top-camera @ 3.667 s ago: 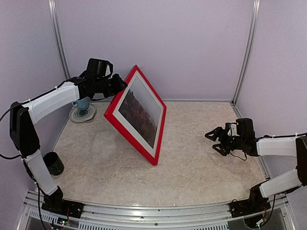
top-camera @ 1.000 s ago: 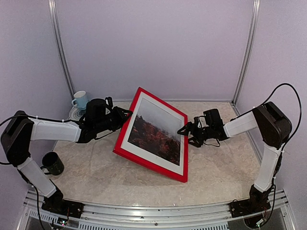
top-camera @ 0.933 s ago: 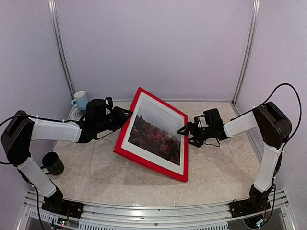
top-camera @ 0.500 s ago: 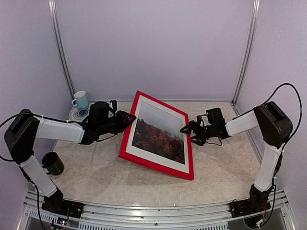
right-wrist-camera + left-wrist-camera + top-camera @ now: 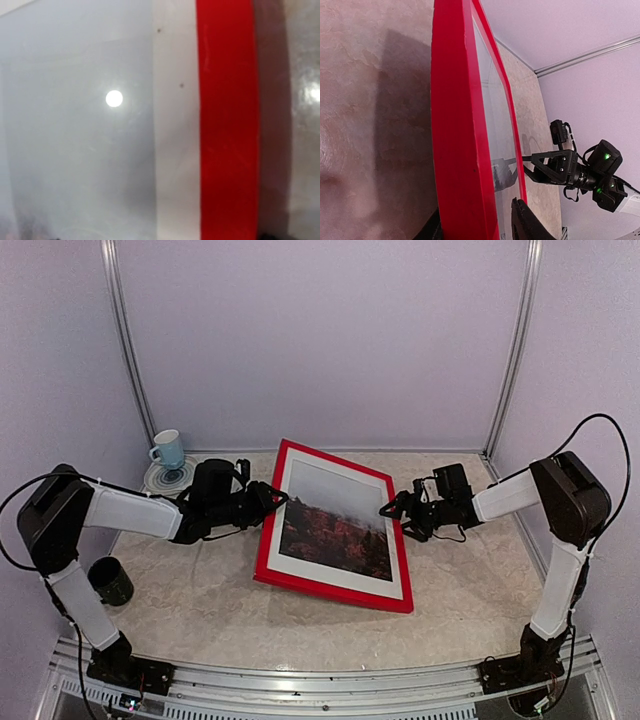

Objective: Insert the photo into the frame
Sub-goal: Turn over the photo frame, then place the photo frame at the center of the board.

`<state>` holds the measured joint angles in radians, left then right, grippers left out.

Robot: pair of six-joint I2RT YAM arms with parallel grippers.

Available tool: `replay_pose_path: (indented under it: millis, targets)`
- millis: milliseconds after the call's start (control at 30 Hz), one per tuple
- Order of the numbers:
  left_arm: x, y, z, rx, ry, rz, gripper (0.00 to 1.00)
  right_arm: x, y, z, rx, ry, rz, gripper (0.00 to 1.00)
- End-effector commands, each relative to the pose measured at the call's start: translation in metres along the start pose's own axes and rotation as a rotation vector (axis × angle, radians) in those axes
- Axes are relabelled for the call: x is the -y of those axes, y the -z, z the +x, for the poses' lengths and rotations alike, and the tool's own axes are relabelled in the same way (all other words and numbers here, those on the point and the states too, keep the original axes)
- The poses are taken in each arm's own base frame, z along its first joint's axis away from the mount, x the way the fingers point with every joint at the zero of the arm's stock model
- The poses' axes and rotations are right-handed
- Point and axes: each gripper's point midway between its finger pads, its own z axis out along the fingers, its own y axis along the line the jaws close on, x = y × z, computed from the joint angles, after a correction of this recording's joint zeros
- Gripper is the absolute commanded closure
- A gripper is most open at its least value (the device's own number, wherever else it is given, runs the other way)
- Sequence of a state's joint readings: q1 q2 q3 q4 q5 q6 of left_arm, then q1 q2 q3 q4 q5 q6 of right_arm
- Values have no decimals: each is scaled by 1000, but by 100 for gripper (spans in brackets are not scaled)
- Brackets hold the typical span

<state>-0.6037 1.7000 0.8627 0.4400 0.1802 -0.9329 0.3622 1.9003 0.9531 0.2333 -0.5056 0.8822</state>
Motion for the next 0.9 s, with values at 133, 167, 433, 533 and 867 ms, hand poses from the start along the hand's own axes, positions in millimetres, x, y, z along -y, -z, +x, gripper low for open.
replay_pose_path:
  millis: [133,167,433,533,867]
  targets:
    - [19,-10,16,-60,-60,67,59,22,-2,10,-50,-27,44,14]
    - [18,-11,17,-65,-60,64,58,23,-2,9,-49,-28,46,14]
    - [7,-16,23,-87,-58,45,58,31,-3,10,-56,-31,55,14]
    - [3,-18,26,-101,-54,40,57,33,-4,11,-59,-32,58,14]
    - [-14,-22,32,-119,-52,-8,54,39,-1,12,-59,-41,67,14]
